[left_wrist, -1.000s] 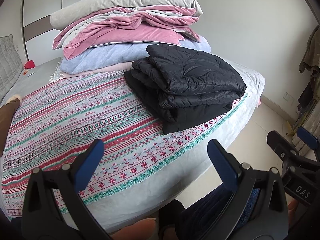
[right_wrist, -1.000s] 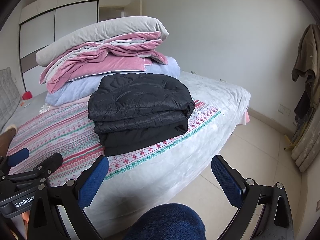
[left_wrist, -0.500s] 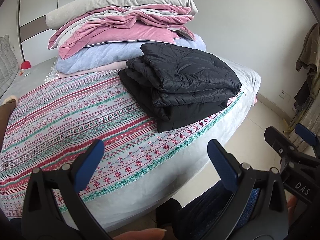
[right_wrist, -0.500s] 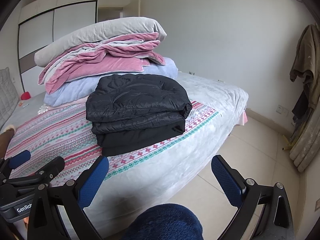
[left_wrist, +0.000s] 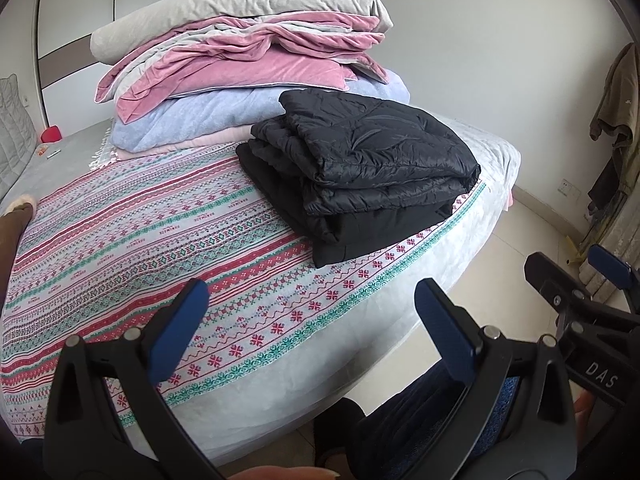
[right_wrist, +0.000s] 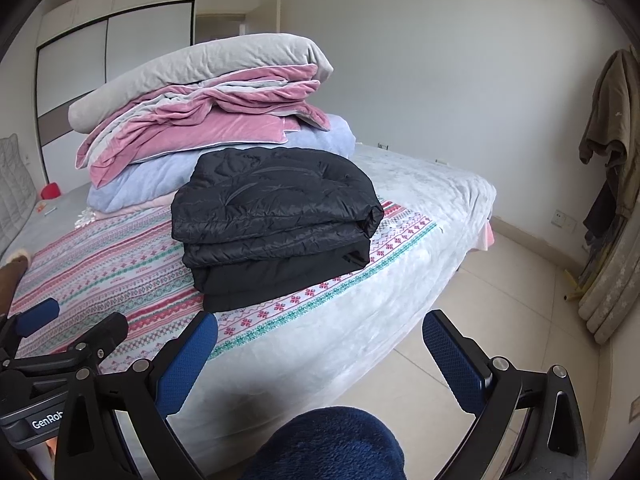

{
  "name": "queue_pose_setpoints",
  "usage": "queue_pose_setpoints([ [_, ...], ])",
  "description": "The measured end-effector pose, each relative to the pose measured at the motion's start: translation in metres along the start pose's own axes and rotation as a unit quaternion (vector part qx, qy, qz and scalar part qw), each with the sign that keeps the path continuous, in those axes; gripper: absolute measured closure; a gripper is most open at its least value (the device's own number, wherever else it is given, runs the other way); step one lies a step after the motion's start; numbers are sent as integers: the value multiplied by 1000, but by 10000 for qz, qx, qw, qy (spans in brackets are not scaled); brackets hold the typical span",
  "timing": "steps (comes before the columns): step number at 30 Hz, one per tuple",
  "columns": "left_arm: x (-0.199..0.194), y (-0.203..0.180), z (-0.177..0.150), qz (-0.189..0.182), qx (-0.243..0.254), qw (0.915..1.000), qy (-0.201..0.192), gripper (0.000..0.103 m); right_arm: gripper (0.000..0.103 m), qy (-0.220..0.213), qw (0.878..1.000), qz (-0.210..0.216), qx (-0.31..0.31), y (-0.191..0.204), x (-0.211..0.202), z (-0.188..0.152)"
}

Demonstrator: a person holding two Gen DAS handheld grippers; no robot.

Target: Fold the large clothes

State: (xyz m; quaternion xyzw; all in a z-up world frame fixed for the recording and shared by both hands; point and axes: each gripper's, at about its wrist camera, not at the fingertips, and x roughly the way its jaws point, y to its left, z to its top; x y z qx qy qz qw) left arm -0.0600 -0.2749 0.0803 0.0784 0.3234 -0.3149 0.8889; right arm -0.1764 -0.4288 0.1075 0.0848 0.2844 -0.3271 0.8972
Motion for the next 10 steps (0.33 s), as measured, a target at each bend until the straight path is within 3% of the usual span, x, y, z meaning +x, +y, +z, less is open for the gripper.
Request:
queue_pose_setpoints([
  [10,-3,-1,1,15,61,10000,-77,1,0,0,10000,-20,12,0,0,1],
])
